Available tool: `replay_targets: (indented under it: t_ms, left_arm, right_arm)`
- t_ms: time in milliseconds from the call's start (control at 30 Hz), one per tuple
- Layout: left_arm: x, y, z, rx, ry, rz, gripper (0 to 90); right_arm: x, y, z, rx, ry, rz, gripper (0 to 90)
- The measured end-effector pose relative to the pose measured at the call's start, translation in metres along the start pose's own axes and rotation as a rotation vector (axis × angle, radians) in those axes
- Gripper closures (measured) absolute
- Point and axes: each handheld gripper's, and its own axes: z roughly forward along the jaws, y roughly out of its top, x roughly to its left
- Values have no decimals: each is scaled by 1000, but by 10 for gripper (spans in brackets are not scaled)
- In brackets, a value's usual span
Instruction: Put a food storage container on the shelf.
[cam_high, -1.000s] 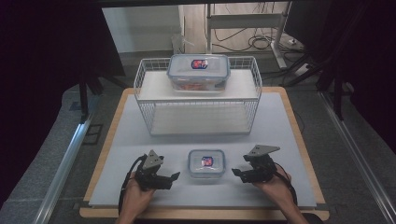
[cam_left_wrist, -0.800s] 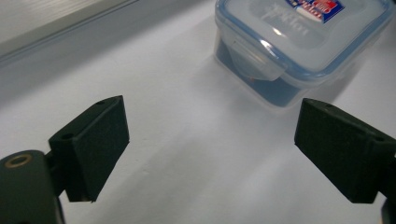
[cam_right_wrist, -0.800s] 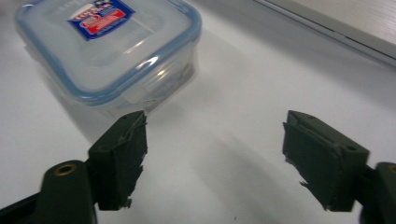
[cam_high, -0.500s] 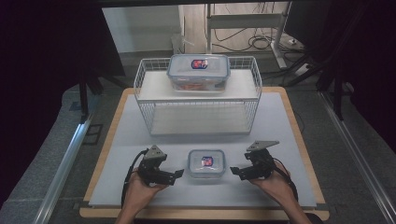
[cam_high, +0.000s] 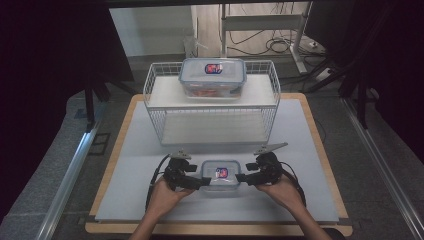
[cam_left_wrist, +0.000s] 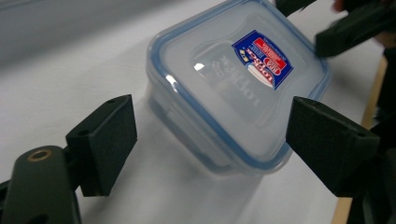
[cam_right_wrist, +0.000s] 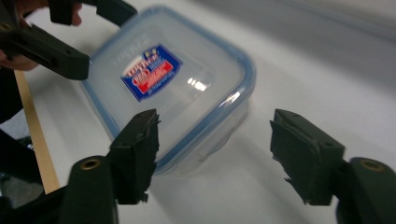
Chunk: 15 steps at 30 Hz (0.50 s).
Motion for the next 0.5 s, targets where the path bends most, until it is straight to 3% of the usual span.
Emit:
replay_targets:
  t_ms: [133,233,333,500]
  left_arm:
    - [3,-1,4,11,-64,-20,208]
    - [-1,-2,6,15,-72,-11,201]
    - [-4,-4,2,14,-62,-5,222]
    - [-7,-10,-7,-5,-78,-39,335]
  right_arm:
    - [-3,3,11,21,67,53,282]
    - [-1,5,17,42,115,74,284]
    - [1,5,17,53,115,77,319]
    - [8,-2,10,52,116,58,376]
